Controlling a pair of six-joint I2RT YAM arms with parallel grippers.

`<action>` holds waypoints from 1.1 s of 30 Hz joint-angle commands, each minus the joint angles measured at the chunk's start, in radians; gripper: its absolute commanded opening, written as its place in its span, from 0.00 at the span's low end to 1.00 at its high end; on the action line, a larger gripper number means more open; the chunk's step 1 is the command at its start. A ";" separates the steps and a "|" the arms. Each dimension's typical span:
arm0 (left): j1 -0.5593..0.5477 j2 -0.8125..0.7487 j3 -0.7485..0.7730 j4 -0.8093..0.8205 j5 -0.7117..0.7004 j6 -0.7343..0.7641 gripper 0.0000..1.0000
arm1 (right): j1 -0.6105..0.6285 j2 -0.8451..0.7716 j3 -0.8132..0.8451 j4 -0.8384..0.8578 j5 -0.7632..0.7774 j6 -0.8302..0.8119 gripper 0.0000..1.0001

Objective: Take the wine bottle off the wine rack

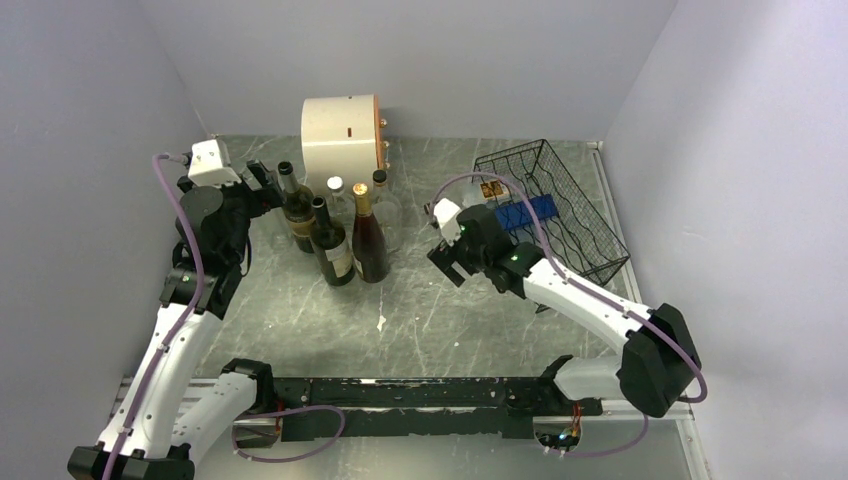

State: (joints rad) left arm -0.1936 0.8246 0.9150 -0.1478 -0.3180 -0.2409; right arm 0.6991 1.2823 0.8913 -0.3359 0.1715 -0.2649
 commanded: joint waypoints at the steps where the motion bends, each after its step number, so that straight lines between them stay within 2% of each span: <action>1: -0.009 -0.016 0.019 0.020 0.005 0.002 0.93 | 0.004 -0.023 -0.036 0.027 -0.018 -0.192 0.98; 7: -0.024 -0.017 0.018 0.022 -0.005 0.009 0.93 | 0.055 0.059 -0.074 0.158 0.112 -0.502 1.00; 13: -0.029 -0.029 0.015 0.026 -0.018 0.015 0.93 | 0.031 0.180 -0.062 0.222 0.188 -0.735 1.00; 24: -0.042 -0.050 0.013 0.025 -0.031 0.018 0.93 | -0.082 0.291 0.039 0.178 0.015 -0.888 1.00; 33: -0.042 -0.047 0.014 0.025 -0.045 0.019 0.93 | -0.139 0.442 0.137 0.133 0.009 -0.935 0.98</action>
State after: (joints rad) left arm -0.2302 0.7872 0.9150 -0.1467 -0.3382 -0.2394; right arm 0.5732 1.6852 0.9836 -0.1753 0.2085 -1.1530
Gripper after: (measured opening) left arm 0.933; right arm 0.989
